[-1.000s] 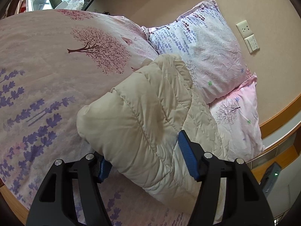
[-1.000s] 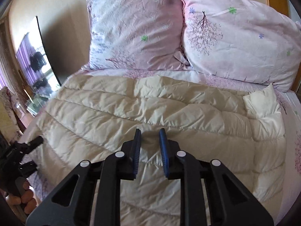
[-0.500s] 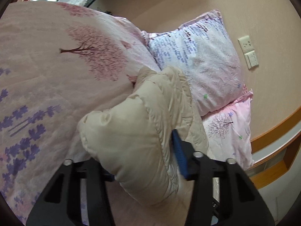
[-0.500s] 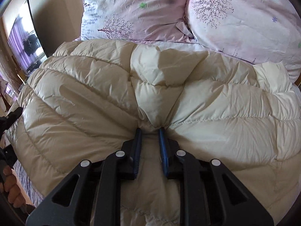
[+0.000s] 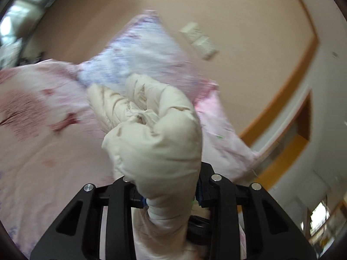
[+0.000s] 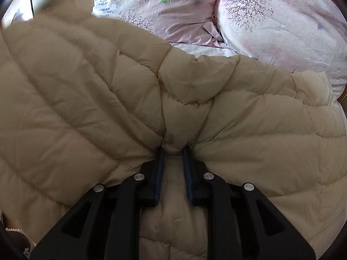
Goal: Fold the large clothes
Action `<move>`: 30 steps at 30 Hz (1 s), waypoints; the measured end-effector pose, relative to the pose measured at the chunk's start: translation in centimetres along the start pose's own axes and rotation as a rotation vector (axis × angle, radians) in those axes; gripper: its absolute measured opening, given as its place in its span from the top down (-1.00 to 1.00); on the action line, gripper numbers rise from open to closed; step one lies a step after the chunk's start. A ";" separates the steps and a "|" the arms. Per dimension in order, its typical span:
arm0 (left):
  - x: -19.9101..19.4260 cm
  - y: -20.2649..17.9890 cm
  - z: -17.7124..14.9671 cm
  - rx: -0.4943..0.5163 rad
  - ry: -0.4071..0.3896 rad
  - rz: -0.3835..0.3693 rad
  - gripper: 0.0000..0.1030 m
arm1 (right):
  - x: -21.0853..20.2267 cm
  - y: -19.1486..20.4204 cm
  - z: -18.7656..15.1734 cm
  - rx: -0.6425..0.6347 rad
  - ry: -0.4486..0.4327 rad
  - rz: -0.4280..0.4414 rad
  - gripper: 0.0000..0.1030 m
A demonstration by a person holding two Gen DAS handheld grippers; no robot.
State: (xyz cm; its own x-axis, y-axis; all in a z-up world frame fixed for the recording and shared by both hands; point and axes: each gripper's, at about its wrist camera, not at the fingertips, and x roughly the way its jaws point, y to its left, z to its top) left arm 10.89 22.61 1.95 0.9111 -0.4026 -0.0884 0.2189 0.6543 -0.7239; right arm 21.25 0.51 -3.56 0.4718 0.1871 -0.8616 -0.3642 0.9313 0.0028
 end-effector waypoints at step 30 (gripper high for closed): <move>11.6 -13.8 -10.6 0.369 0.357 -0.239 0.38 | -9.3 -23.3 -6.0 0.505 -0.142 0.126 0.29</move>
State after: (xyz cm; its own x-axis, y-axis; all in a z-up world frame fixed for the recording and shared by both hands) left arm 14.78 2.11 3.71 0.6602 -0.7170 -0.2239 0.5707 0.6726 -0.4712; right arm 20.56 -24.84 1.40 0.5663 0.3145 -0.7619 -0.0100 0.9269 0.3751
